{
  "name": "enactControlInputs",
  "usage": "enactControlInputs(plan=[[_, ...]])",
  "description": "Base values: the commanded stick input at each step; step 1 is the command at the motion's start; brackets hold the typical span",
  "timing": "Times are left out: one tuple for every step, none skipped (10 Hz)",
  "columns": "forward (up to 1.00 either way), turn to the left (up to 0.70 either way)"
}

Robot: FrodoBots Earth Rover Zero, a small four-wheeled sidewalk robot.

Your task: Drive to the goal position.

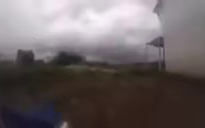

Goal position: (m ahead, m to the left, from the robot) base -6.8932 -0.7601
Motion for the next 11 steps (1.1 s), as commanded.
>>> enactControlInputs(plan=[[0.0,0.0],[0.0,0.0],[0.0,0.0],[0.0,0.0],[0.0,0.0],[0.0,0.0],[0.6,0.0],[0.7,0.0],[0.7,0.0],[0.7,0.0],[0.7,0.0]])
